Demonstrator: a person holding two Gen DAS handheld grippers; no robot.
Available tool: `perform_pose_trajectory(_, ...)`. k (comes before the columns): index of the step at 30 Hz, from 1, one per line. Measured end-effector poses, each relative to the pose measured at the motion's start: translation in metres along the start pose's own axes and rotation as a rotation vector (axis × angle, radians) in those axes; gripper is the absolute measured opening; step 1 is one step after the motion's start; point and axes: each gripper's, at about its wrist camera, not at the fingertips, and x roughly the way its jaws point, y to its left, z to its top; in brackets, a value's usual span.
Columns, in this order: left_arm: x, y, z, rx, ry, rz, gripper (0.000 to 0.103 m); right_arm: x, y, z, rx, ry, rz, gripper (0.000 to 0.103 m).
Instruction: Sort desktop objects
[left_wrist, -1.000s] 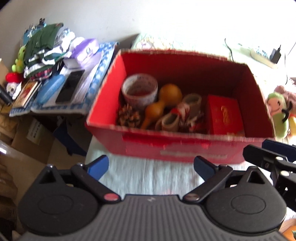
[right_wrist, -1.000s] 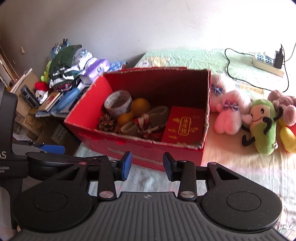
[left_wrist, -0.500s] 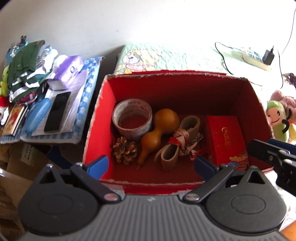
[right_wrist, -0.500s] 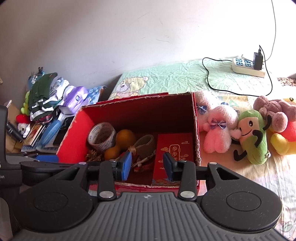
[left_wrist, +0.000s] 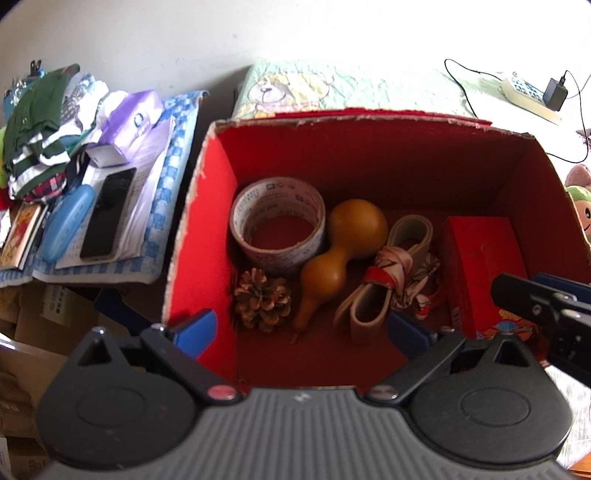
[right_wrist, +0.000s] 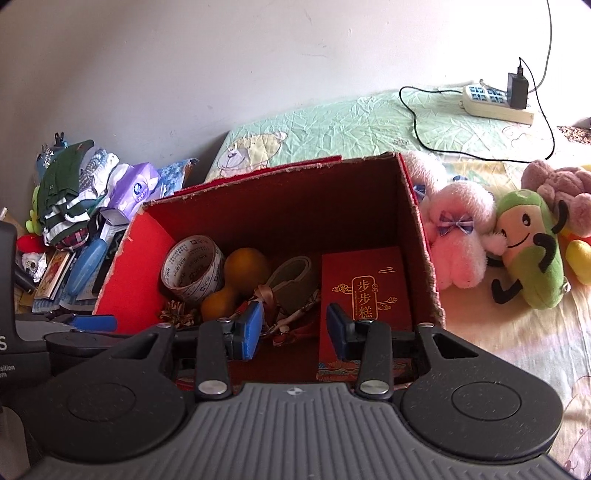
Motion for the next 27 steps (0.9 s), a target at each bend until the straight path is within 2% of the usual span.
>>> perform_pose_trajectory(9, 0.022, 0.0, 0.006, -0.018, 0.032, 0.007, 0.1, 0.028, -0.012, 0.005, -0.002, 0.08, -0.015, 0.041)
perform_pose_trajectory(11, 0.024, -0.002, 0.007, -0.014, 0.013, 0.034, 0.1, 0.032, -0.014, 0.007, -0.004, 0.092, -0.003, 0.041)
perform_pose_trajectory(21, 0.032, -0.008, 0.011, 0.015, 0.006, 0.059, 0.099, 0.055, -0.016, 0.017, -0.031, 0.123, 0.003, 0.039)
perform_pose_trajectory(27, 0.034, -0.01, 0.011, 0.024, 0.016, 0.031, 0.1, 0.057, -0.018, 0.02, -0.019, 0.128, 0.017, 0.034)
